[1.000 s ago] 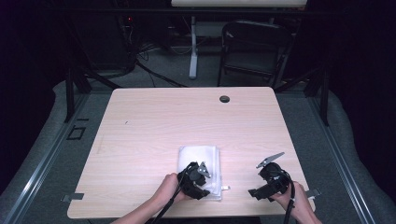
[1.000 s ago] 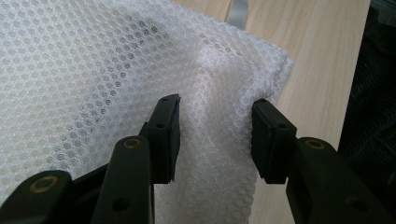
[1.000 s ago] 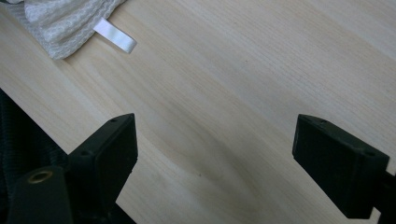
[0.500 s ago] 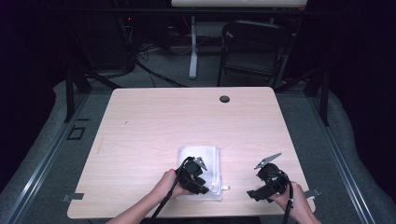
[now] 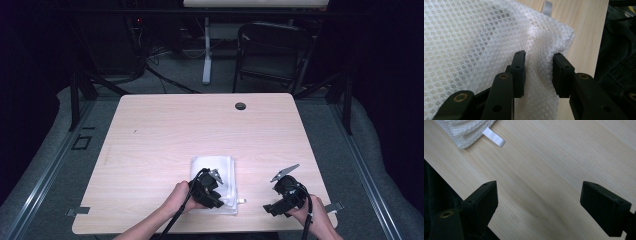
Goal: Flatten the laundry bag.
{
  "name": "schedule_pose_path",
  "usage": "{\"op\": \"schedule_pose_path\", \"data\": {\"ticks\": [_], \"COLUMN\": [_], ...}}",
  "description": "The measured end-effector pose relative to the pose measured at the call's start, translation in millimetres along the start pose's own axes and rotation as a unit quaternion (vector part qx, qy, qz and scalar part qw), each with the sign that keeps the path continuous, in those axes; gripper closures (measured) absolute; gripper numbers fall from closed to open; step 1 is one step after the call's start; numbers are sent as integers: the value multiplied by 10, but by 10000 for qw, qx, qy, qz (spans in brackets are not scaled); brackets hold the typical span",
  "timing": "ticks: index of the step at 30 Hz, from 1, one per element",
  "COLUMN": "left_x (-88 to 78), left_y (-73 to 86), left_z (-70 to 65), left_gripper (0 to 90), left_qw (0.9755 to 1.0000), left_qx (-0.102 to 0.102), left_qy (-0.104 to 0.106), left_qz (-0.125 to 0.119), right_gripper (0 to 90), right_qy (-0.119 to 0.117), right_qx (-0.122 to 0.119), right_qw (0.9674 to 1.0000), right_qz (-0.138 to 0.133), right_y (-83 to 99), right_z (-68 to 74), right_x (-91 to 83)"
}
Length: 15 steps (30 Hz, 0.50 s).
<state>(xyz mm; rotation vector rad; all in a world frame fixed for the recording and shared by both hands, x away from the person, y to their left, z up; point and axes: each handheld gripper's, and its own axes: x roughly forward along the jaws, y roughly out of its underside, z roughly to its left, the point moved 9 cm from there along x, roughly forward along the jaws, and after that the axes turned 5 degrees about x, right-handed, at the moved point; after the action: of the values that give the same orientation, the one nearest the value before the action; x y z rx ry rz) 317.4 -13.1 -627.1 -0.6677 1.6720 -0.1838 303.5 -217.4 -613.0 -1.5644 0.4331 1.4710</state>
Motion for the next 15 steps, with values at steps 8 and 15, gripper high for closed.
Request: {"op": "schedule_pose_path", "data": {"ticks": [8, 15], "left_x": [1, 6], "left_y": [1, 7], "left_z": [-14, -3], "left_gripper": [748, 792], "left_qw": [10000, 10000], "left_qx": [46, -5], "left_qy": [19, 89], "left_qz": [11, -22], "right_gripper": [156, 277], "right_qy": [10, -46], "right_qx": [-129, -211], "right_qw": [9999, 9997], "right_qz": [-41, -106], "right_y": [-23, -74], "right_z": [34, 118], "right_x": [-6, 10]}}
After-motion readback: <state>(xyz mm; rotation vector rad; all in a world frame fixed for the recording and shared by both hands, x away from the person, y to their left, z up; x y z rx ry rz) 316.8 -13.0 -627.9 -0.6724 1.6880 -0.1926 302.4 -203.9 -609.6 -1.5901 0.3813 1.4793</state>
